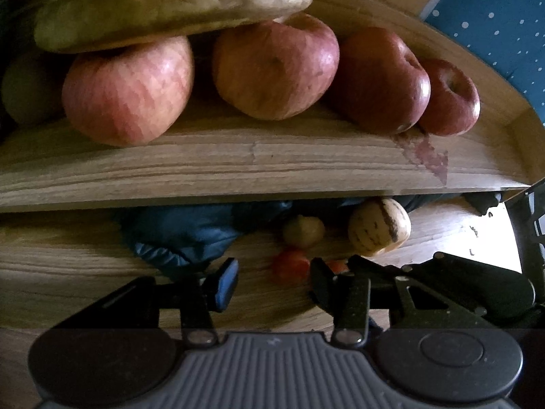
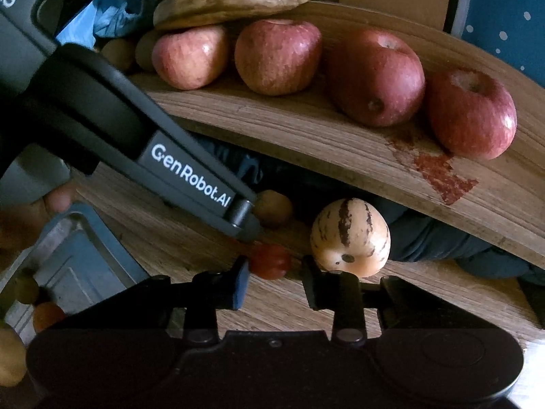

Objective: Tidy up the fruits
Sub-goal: 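Grasp a cherry tomato with the right gripper while the left grasps another cherry tomato, then carry the cherry tomato in the right gripper while the left carries its tomato over the tray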

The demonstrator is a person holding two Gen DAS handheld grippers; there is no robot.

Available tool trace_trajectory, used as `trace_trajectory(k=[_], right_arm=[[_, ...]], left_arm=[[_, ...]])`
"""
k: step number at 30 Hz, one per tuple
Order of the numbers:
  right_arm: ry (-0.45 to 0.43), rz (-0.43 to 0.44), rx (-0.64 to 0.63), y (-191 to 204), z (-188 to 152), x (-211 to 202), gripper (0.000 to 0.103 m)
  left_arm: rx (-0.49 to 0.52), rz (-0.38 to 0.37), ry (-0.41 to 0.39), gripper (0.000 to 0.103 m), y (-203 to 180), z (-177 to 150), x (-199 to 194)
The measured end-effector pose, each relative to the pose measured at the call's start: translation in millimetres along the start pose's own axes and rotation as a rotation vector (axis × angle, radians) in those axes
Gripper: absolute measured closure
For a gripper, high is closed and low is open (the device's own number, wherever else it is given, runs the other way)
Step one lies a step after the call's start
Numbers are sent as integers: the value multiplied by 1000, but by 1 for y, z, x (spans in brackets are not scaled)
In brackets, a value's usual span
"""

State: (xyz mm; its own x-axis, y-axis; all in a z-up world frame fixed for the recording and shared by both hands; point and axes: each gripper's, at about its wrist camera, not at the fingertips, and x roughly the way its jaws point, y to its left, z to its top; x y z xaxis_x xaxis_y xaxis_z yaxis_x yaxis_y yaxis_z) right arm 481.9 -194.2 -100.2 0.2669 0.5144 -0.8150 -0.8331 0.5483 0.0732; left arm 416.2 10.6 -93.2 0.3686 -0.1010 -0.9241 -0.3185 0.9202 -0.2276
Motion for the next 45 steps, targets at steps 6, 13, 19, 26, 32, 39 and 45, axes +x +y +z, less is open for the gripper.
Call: trace_trajectory(k=[6,13,19,26,32,39,45], right_arm=[[1,-3,-2,-1,-2,-2,70],[-1,-9,-14,0,-1,-2,73],[-1,-12,-21,5,-1,-5,76],[2,-20,-10,7,-4,-9,76],[-5,-43,3,10,-8,-21,76],[-16,-75,17,22,-16,-39,76],[-30,-96,34,31,-18,-55,76]], left_arm=[[12,-3,4,53,-4,-3,7],[33,-3,-5,62,-7,-5,10],[45,-33,-9,76,-7,-7,10],[70,-42,-22,77,-9,-12,4],[85,-54,-39,78,-10,-18,-6],[94,-66,-54,78,-8,-26,-20],[103,-80,-65,78,-3,-35,-35]])
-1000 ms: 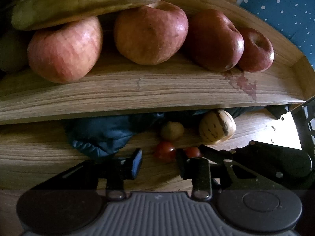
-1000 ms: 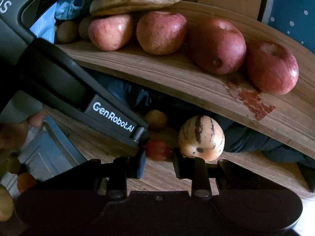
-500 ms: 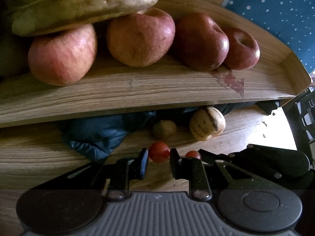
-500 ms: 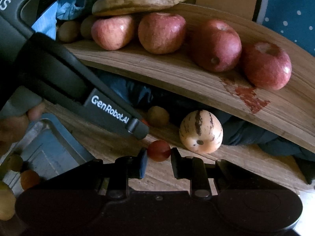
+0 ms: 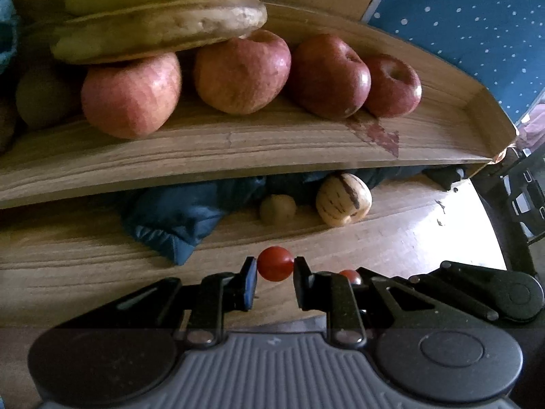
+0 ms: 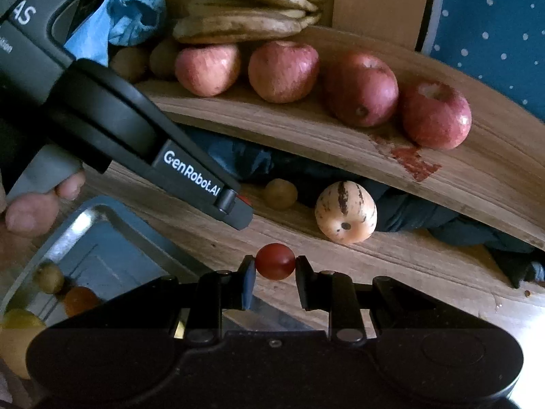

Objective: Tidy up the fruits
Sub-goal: 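Carry the cherry tomato in the right gripper while the left carries its tomato over the tray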

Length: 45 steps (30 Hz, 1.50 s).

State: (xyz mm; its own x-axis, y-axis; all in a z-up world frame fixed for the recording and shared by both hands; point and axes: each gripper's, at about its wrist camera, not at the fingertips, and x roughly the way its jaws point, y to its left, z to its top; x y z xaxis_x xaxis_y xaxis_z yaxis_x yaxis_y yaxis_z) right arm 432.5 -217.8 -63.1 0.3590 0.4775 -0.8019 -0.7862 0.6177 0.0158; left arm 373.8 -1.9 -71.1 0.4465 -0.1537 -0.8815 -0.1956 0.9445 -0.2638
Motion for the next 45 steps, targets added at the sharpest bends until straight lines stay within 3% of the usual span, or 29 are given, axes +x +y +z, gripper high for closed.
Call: trace_trajectory(k=[20,45], right_arm=[[0,-50,87,43,-19,-29,76],[54,-122,174,52,-50,-48,76]], left_arm=[[24,-21,10,78,20,-43,-41],[78,-33,48,78,17,-63,-39]])
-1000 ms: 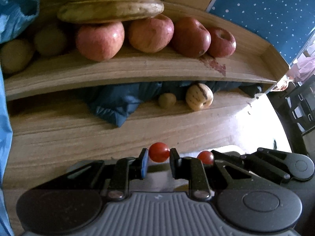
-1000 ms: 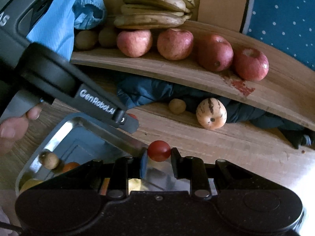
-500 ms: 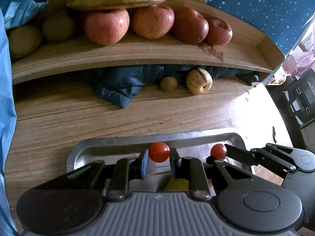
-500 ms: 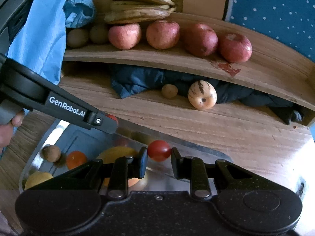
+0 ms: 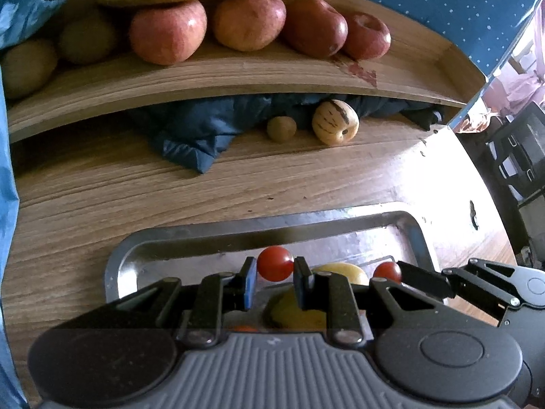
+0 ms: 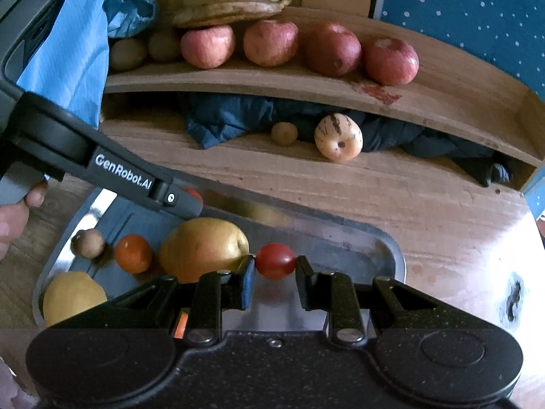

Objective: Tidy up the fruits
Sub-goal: 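Carry the cherry tomato in the right gripper while the left carries its tomato over the tray, then open the right gripper over the tray while the left releases its cherry tomato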

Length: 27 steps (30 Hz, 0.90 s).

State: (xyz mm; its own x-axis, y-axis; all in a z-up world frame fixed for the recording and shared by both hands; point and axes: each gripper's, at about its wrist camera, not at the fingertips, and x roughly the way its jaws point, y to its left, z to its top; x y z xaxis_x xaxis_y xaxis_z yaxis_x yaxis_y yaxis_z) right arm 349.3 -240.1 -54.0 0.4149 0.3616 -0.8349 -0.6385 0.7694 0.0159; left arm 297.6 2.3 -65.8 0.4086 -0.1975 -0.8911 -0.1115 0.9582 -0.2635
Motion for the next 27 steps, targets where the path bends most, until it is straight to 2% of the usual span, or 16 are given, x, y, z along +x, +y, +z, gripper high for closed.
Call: trace_trajectory(k=[27], right_arm=[[50,-11,48,17,-13,-11,73]], left_arm=[[26,27,60,77,9,-2,5]])
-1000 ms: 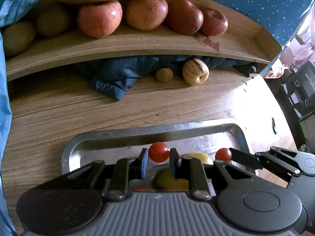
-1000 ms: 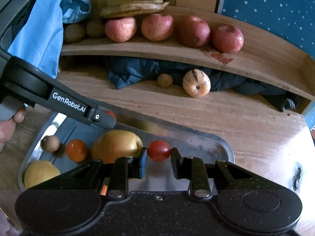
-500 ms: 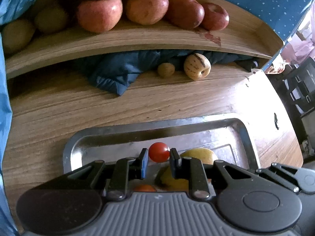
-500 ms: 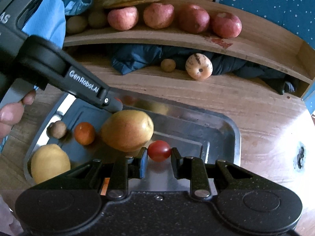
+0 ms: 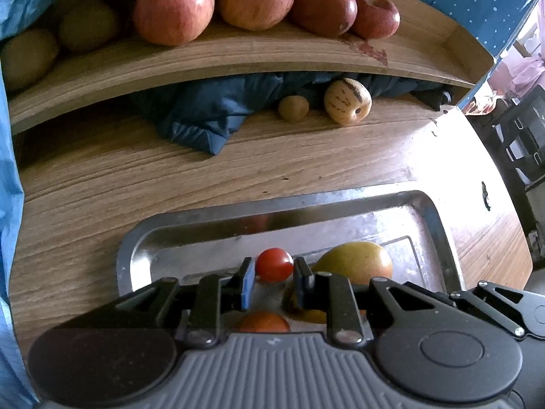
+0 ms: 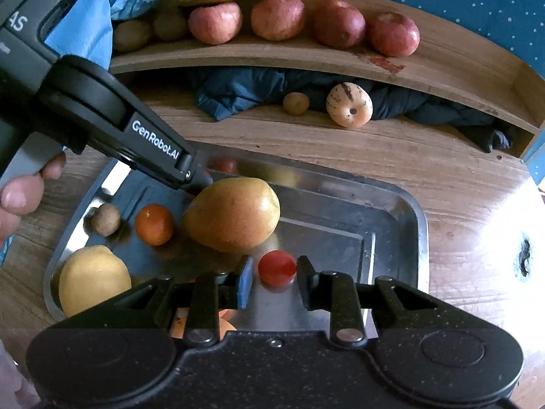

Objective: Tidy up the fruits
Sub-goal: 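Open the right gripper over the tray while the left releases its cherry tomato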

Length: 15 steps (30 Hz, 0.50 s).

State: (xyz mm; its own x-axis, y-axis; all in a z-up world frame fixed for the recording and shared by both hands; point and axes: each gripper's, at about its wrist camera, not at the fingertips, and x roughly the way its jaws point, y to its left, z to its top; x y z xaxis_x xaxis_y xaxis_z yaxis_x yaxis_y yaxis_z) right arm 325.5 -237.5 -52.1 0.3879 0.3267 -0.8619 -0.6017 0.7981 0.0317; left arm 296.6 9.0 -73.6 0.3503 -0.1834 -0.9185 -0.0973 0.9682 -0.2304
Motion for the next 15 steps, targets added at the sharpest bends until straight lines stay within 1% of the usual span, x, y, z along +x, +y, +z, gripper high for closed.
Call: trace_trajectory(k=[2,3,4,5,7,8,9,10,13,15], right_arm=[[-5,-7,7,1,0,-3,73],[-7,-11,10,3,-2,-5,71],[-7,-15,13,3,-2,-7,69],[-9,-19,17,4,-3,-10,66],[-13,-25,28,4,-5,-16,60],[-14,-28,36,4,-7,-18,58],[-14,-30,44,5,-8,-21,55],[-16,-33,51,5,-9,-25,52],[-22,-44,62,7,-13,-34,44],[-26,-50,71,9,-15,-40,40]], left_arm=[[5,0,-3,77,1,-1,-3],[8,-2,-5,76,2,-1,-5],[12,-4,-8,70,2,-2,-6],[15,-6,-13,67,3,-2,-9],[22,-9,-24,57,4,-4,-14],[26,-14,-26,54,5,-4,-17],[31,-22,-27,48,6,-5,-19],[37,-33,-26,44,7,-6,-22],[58,-45,-38,39,9,-11,-31],[78,-50,-48,31,10,-15,-38]])
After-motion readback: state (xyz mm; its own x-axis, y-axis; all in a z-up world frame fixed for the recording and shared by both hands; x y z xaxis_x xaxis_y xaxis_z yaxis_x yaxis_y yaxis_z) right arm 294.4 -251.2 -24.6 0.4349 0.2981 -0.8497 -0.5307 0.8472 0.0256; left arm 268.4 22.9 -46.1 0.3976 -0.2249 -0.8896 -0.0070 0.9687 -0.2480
